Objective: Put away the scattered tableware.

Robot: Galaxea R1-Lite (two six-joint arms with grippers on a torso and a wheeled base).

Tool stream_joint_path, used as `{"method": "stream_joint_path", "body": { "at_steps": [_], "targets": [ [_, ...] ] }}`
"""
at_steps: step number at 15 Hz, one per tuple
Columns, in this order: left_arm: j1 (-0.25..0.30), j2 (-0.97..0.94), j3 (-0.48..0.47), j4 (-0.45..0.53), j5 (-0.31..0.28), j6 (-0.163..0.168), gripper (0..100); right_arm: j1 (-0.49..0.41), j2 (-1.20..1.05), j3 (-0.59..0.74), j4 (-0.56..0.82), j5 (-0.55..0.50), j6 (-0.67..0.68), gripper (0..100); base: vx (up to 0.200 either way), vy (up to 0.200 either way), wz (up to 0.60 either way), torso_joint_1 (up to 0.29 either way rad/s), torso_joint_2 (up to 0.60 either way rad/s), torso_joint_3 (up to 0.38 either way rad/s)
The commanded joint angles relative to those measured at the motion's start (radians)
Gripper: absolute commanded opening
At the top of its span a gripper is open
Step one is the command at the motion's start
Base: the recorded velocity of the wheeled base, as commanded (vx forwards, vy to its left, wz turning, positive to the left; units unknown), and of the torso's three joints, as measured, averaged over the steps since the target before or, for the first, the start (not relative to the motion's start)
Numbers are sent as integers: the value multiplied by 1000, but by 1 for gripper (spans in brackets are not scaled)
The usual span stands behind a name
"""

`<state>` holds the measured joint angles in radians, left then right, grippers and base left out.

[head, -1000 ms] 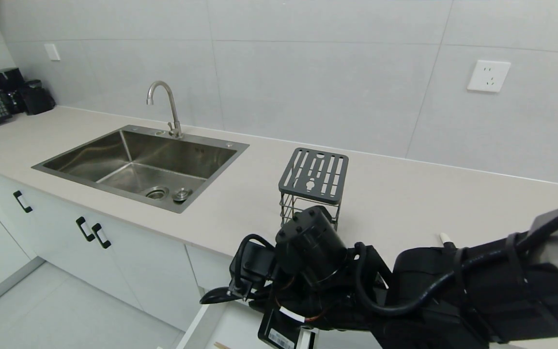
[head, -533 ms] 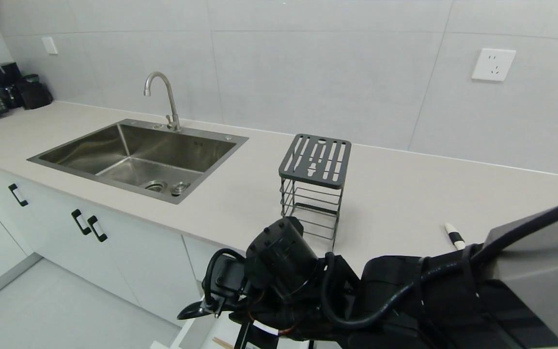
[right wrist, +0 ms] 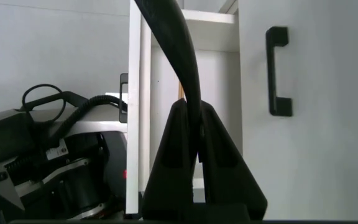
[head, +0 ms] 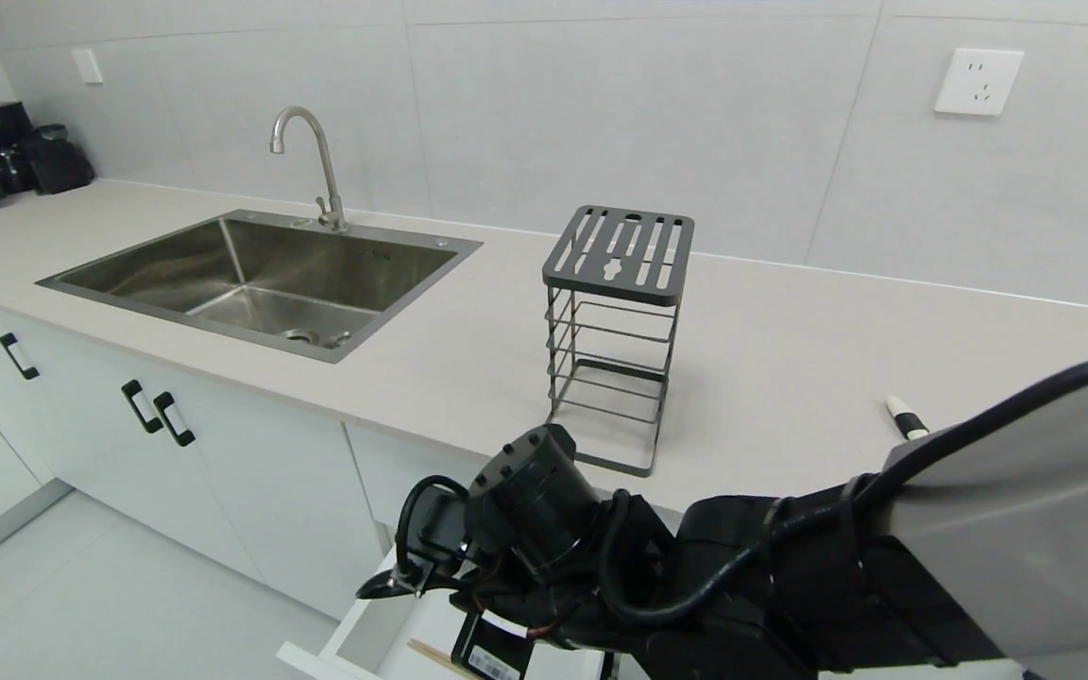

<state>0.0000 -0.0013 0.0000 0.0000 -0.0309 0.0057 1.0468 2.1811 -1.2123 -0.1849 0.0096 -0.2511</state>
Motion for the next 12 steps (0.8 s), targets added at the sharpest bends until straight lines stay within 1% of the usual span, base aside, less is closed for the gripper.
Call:
{"method": "stream_joint_path", "body": {
  "at_steps": [1, 5, 9, 12],
  "targets": [
    [0, 1, 0, 0, 0, 0, 100, 6, 26, -4, -15, 1, 6, 0, 0, 0, 0, -105, 217, 105],
    [0, 1, 0, 0, 0, 0, 100, 6, 36, -4, -18, 1, 9, 0, 0, 0, 0, -214, 415, 193],
    [0, 1, 0, 2, 0, 0, 100, 7, 46, -10, -19, 1, 21, 0, 0, 0, 0, -106, 198, 100],
    [0, 1, 0, 2, 0, 0, 100, 6, 54, -13, -19, 0, 26, 0, 0, 0, 0, -209, 414, 193]
  ]
}}
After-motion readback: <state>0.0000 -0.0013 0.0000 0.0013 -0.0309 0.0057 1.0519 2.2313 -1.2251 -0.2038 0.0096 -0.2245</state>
